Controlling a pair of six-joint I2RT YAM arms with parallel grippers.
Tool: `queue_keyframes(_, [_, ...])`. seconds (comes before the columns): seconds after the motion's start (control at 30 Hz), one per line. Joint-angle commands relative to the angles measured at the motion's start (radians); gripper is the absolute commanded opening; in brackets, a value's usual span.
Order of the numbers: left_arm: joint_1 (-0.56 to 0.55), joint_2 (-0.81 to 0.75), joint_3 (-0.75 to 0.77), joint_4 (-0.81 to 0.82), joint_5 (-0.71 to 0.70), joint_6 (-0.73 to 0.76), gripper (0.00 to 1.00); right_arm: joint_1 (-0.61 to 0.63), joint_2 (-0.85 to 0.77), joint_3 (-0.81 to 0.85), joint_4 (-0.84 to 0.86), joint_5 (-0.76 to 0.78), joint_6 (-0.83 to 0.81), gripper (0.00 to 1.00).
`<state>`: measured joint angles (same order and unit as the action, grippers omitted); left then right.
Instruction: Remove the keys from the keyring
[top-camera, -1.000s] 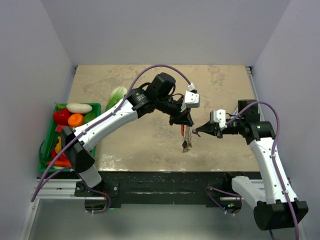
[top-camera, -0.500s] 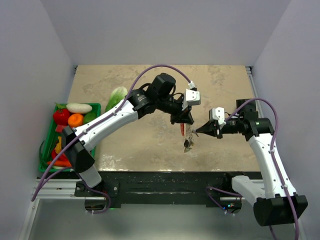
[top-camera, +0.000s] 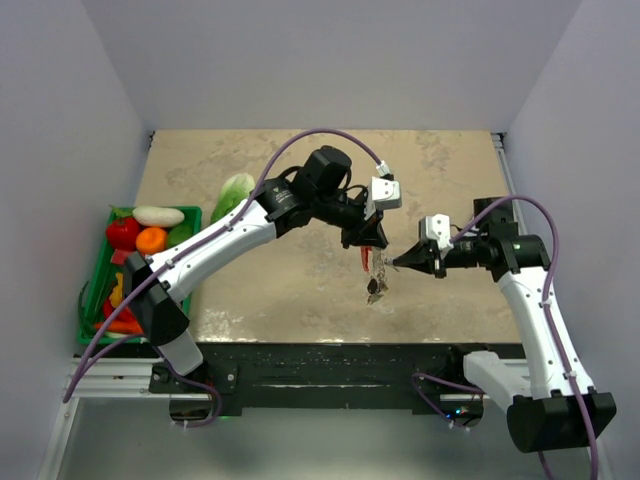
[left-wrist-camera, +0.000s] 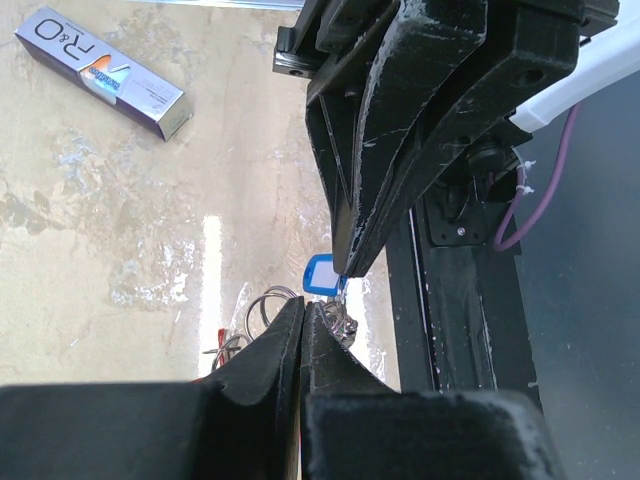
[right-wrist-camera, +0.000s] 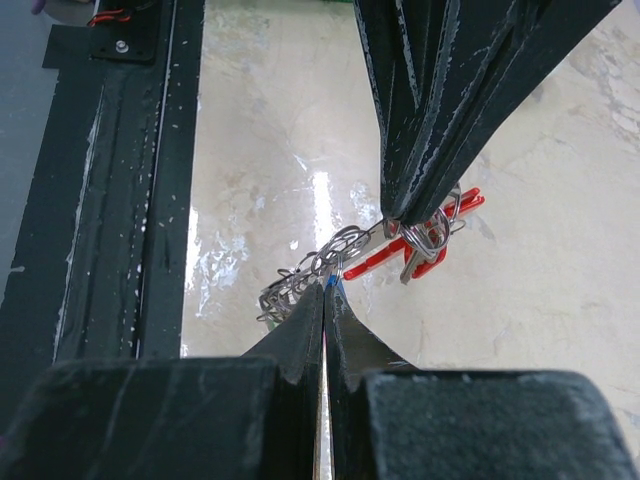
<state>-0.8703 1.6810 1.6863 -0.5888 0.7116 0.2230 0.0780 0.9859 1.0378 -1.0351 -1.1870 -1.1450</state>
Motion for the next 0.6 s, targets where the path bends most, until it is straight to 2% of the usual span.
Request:
queue_keyframes(0.0, [0.011,-0.020,-0.011,0.057,0.023,-0.008,0.00,-0.001,-0.023,0.050,-0.017,-0.008,-0.009,0.00])
queue_keyframes(0.4, [0.011,-0.021,-0.030,0.058,0.068,-0.004,0.03,-0.001,-0.024,0.044,0.020,-0.011,0.021,0.00])
queue_keyframes(0.57, [0.011,-0.026,-0.028,0.060,0.074,-0.008,0.00,-0.003,-0.024,0.028,0.035,0.010,0.021,0.00])
